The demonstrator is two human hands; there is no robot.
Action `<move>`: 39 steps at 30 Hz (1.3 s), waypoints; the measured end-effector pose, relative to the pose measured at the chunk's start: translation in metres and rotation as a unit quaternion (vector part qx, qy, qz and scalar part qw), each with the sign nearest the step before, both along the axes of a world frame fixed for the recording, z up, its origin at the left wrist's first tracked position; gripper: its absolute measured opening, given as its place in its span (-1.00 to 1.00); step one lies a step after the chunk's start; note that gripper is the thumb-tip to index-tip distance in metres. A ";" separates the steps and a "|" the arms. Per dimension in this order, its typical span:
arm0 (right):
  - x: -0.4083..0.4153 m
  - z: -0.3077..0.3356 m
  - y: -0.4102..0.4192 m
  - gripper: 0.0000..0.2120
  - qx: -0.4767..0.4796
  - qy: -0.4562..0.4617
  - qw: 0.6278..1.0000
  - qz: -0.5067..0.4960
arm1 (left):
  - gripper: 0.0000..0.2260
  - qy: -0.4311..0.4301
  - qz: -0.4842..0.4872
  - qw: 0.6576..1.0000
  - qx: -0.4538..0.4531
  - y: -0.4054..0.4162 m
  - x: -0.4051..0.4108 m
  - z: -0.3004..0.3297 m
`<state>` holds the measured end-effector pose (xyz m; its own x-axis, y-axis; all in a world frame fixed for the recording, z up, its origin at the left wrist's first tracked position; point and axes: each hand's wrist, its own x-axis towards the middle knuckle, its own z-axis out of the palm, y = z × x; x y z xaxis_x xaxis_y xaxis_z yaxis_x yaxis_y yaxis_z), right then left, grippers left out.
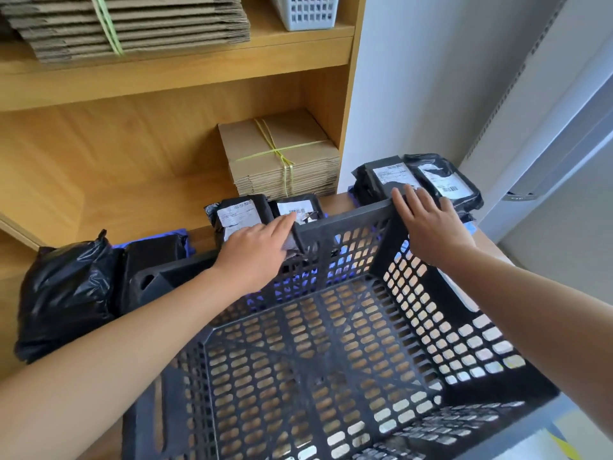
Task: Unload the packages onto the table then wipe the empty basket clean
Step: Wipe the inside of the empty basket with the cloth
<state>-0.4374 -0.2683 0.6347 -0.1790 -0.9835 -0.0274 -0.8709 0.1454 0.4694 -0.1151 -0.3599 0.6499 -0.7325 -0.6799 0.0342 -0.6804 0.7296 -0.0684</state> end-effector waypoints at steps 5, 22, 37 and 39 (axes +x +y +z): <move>0.001 0.002 0.002 -0.12 -0.015 -0.063 0.998 -0.008 | -0.42 -0.013 0.041 0.998 0.043 -0.001 0.039 0.004; 0.021 0.031 -0.085 -0.37 -0.013 -0.330 0.936 0.121 | -0.51 -0.002 0.236 0.964 0.123 0.024 0.064 0.010; 0.023 0.003 -0.099 -0.41 -0.014 -0.235 0.957 0.170 | -0.49 -0.002 0.253 0.967 0.032 0.038 0.001 -0.002; 0.023 0.003 -0.099 -0.41 -0.016 -0.236 0.957 0.169 | -0.49 0.016 0.239 0.971 0.021 0.039 -0.042 -0.006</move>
